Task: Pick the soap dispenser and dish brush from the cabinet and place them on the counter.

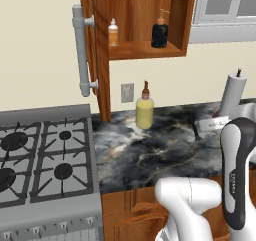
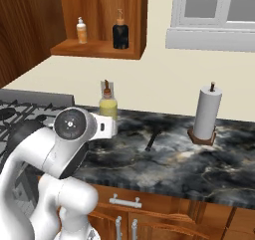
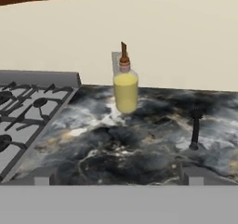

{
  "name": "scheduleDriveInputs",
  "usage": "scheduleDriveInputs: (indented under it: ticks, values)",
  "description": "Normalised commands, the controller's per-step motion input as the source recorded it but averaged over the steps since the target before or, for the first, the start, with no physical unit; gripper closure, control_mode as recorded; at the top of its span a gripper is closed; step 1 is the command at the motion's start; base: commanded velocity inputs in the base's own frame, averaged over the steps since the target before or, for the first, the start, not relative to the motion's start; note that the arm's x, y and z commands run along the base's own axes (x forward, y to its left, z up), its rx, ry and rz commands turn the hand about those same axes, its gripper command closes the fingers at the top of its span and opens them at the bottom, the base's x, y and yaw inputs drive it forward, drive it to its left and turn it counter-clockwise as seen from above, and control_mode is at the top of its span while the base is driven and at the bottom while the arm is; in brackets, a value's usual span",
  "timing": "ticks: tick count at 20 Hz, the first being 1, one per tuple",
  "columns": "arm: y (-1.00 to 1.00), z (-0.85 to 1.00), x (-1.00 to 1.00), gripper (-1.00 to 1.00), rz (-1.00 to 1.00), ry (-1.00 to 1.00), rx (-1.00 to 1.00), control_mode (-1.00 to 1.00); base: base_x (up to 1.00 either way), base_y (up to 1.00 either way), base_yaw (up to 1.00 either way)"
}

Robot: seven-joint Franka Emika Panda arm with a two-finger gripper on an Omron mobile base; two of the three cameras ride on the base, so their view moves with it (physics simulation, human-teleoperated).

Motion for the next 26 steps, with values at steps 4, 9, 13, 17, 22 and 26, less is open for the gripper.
scheduleDriveInputs:
  ticks: [4, 9, 13, 17, 22, 26]
  values:
    - [0.1, 0.37, 0.11, -1.0, -0.09, 0.02, 0.0, -1.0, 0.0, 0.0, 0.0]
    - [0.02, 0.26, 0.08, -1.0, -0.06, 0.07, 0.05, -1.0, 0.0, 0.0, 0.0]
    - [0.2, 0.37, 0.0, -1.0, -0.08, -0.03, 0.0, -1.0, 0.0, 0.0, 0.0]
    - [0.21, 0.39, 0.01, -1.0, -0.08, -0.16, 0.0, -1.0, 0.0, 0.0, 0.0]
    - [0.13, 0.34, 0.01, -1.0, -0.02, -0.21, 0.0, -1.0, 0.0, 0.0, 0.0]
    - [0.05, 0.46, 0.0, -1.0, -0.01, -0.18, 0.0, -1.0, 0.0, 0.0, 0.0]
